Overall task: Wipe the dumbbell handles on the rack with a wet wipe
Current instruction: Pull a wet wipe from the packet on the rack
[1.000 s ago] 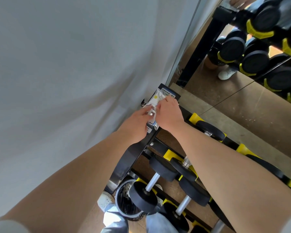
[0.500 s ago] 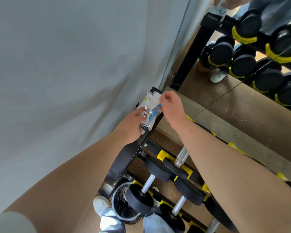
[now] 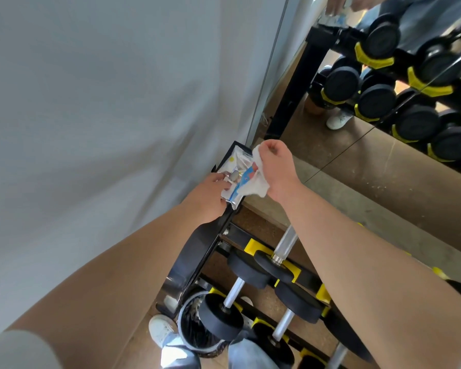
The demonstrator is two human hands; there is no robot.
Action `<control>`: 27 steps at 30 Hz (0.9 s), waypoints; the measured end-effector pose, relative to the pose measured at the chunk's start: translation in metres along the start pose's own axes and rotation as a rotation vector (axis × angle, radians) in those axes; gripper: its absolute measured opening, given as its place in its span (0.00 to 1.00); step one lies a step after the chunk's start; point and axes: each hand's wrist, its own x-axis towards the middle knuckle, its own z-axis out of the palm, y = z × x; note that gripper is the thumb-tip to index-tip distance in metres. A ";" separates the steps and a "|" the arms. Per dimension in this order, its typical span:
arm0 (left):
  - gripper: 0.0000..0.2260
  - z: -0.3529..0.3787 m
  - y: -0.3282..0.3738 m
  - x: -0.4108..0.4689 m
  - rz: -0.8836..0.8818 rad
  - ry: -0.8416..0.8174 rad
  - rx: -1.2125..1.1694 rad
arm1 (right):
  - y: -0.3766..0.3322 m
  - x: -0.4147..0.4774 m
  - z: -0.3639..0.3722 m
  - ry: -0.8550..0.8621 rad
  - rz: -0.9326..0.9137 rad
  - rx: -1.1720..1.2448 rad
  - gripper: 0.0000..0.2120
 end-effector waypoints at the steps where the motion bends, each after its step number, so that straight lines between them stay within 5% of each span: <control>1: 0.21 0.000 0.000 0.000 -0.008 0.019 -0.033 | 0.002 -0.001 -0.002 -0.034 -0.008 -0.092 0.06; 6: 0.22 0.002 0.003 0.004 -0.188 0.090 -0.343 | 0.025 -0.007 -0.005 -0.177 0.002 -0.416 0.05; 13: 0.29 0.002 0.014 0.013 -0.244 0.199 -0.659 | 0.033 -0.012 -0.007 -0.171 -0.096 -0.630 0.06; 21: 0.33 0.018 -0.001 0.018 0.070 -0.048 0.313 | 0.046 -0.004 -0.001 -0.259 -0.232 -1.011 0.21; 27: 0.44 0.020 0.011 0.022 0.046 -0.048 0.443 | 0.050 -0.008 0.006 -0.291 -0.263 -1.058 0.24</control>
